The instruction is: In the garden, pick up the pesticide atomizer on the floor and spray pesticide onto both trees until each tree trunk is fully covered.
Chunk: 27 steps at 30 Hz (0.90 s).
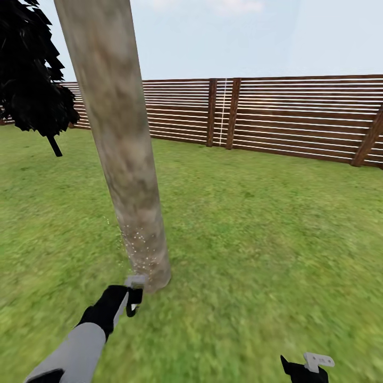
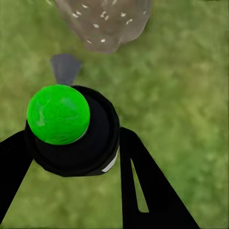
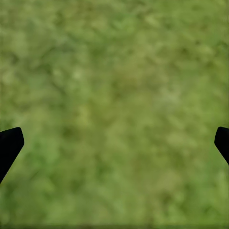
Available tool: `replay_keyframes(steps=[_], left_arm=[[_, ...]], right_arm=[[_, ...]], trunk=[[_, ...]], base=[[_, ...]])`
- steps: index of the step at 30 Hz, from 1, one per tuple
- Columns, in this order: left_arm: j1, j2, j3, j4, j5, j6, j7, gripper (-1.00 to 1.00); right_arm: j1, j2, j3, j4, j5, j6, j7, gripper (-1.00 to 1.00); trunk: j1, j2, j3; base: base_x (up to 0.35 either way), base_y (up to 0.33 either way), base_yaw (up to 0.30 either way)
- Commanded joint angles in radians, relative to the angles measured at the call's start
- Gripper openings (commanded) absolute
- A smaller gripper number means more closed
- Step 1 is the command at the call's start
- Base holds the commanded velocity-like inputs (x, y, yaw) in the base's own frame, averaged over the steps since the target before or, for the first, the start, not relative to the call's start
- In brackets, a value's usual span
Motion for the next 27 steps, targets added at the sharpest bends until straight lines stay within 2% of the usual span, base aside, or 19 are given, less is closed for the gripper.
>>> replay_keyframes(steps=[1,3,6,8,11,15,17,19,24,27], left_arm=[[0.0,-0.002,0.033,0.068,0.005,-0.076,0.067,-1.0],[0.0,-0.005,0.047,0.15,0.006,-0.125,0.113,-1.0],[0.0,-0.004,0.052,0.227,0.006,-0.139,0.123,-1.0],[0.0,-0.004,0.052,0.232,0.006,-0.139,0.121,-1.0],[0.0,-0.004,0.053,0.233,0.007,-0.139,0.116,-1.0],[0.0,-0.002,0.062,0.232,0.008,-0.139,0.116,-1.0],[0.0,-0.001,0.094,0.23,0.05,-0.143,0.114,-1.0],[0.0,-0.002,0.099,0.231,0.062,-0.144,0.113,-1.0],[0.0,-0.004,0.1,0.232,0.065,-0.144,0.113,-1.0],[0.0,-0.004,0.1,0.232,0.065,-0.144,0.115,-1.0]], right_arm=[[0.0,0.0,0.0,0.0,0.0,0.0,0.0,1.0],[0.0,0.0,0.0,0.0,0.0,0.0,0.0,1.0],[0.001,-0.002,0.0,0.0,0.001,0.0,0.0,1.0],[0.001,-0.002,0.0,0.0,0.011,0.0,0.0,1.0],[0.002,-0.001,-0.001,0.0,0.053,-0.001,0.0,1.0],[0.002,-0.001,-0.002,0.0,0.056,-0.002,0.0,1.0],[0.002,0.001,-0.001,0.0,0.057,-0.002,0.0,1.0],[0.002,0.001,-0.001,0.0,0.057,-0.002,0.0,1.0],[0.002,0.002,-0.001,0.0,0.057,-0.002,0.0,1.0],[0.002,0.002,-0.002,0.0,0.057,-0.002,0.0,1.0]], trunk=[[0.0,0.0,0.0],[0.0,0.0,0.0],[0.0,0.0,0.0],[0.0,0.0,0.0],[0.0,0.0,0.0],[0.0,0.0,0.0],[0.0,0.0,0.0],[0.0,0.0,0.0],[0.0,0.0,0.0],[0.0,0.0,0.0]], base=[[0.0,0.0,0.0],[0.0,0.0,0.0],[0.0,0.0,0.0],[0.0,0.0,0.0],[0.015,-0.048,0.0],[0.072,-0.233,0.0],[0.021,-0.269,0.002],[0.004,-0.273,0.08],[0.0,-0.273,0.242],[0.0,-0.273,0.064]])
